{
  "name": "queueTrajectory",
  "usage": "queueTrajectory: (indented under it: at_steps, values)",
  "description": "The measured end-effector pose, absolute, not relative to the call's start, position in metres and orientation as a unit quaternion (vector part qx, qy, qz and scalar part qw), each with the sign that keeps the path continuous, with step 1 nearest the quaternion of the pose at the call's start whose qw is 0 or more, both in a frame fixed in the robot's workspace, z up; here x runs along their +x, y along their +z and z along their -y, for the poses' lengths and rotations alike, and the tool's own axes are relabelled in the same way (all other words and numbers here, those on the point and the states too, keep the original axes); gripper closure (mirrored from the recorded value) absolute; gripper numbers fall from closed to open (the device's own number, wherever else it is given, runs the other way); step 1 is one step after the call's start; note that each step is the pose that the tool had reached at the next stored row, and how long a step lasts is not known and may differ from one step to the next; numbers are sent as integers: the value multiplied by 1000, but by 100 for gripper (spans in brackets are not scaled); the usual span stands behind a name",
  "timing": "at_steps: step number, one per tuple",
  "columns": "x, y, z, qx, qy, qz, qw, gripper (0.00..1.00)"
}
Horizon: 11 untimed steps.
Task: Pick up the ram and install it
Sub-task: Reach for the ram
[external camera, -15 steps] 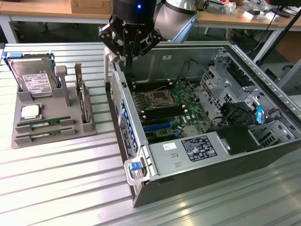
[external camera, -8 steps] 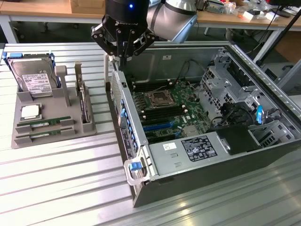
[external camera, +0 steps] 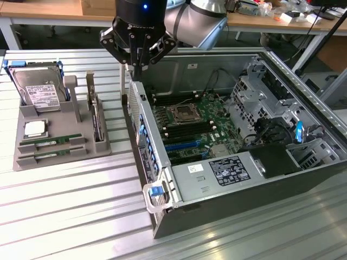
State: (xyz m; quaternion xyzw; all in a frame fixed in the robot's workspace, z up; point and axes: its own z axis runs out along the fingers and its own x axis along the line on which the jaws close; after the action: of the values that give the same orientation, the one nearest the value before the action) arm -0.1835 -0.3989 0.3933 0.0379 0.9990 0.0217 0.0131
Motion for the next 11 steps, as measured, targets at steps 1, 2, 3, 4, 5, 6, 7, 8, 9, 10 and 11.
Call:
queueTrajectory:
  at_steps: [1, 2, 3, 4, 5, 6, 7, 8, 9, 10, 11]
  values:
    - [-185, 393, 399, 38, 22, -999, 13, 89]
    - [-186, 393, 399, 38, 22, -999, 13, 89]
    - [-188, 393, 399, 38, 22, -999, 13, 89]
    - [-189, 393, 399, 38, 22, -999, 13, 89]
    - [-190, 393, 399, 38, 22, -999, 13, 89]
    - [-191, 393, 399, 38, 22, -999, 13, 89]
    - [-191, 393, 399, 38, 22, -999, 13, 89]
    - [-192, 393, 399, 38, 22, -999, 13, 89]
    - [-193, 393, 399, 38, 22, -999, 13, 89]
    - [-194, 393, 399, 38, 22, -999, 13, 89]
    - [-198, 393, 399, 38, 22, -999, 13, 89]
